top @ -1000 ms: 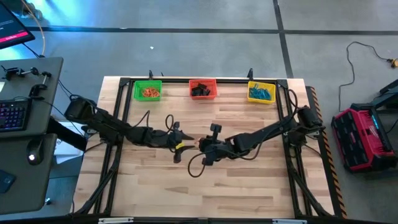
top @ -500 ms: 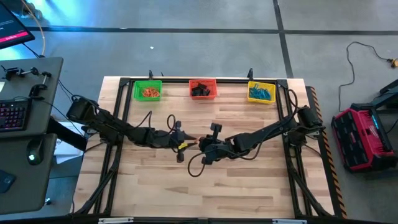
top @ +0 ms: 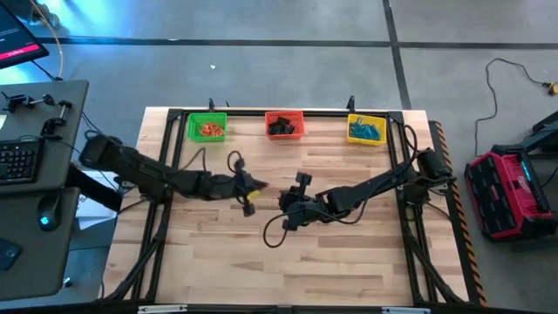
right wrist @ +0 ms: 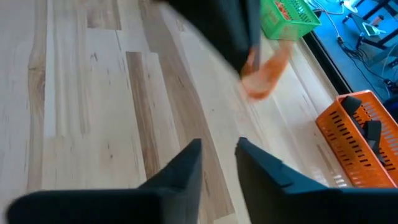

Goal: Sort rubber bands into baskets
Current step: Put the orange rubber band into the green bin

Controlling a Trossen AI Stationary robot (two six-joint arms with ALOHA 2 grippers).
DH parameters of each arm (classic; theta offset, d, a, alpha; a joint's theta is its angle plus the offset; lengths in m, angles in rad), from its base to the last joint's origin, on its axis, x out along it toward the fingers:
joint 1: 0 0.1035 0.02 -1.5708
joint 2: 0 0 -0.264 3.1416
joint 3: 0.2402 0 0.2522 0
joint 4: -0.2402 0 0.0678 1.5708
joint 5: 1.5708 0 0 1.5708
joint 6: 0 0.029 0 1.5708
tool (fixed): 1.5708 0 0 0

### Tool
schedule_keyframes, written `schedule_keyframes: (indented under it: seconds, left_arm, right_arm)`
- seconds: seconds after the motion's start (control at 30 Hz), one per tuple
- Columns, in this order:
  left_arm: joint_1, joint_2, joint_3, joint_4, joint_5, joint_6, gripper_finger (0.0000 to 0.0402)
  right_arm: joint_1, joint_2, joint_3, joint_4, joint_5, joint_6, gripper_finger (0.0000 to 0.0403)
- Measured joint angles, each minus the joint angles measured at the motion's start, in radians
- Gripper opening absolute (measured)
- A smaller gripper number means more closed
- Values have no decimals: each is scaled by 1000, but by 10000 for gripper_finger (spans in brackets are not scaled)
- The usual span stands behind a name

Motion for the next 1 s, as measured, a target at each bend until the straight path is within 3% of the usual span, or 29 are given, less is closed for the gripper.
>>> schedule_keyframes:
  seconds: [0.13,0.23,0.5,0.77,1.0]
  left_arm:
    - [54,-133,0,-206,-33,-35,1]
    - [102,-233,0,-361,-64,-57,1]
    - [345,-450,0,-722,-106,-159,0]
    - [694,-467,0,-876,16,-133,0]
    - [947,-397,0,-815,180,-8,0]
  right_arm:
    - [-6,0,0,-4,5,6,121]
    - [-7,0,0,-6,10,-3,129]
    - [-8,0,0,-8,10,-7,91]
    - [-26,0,0,-9,0,-13,11]
    - [-25,0,0,-13,-9,-29,7]
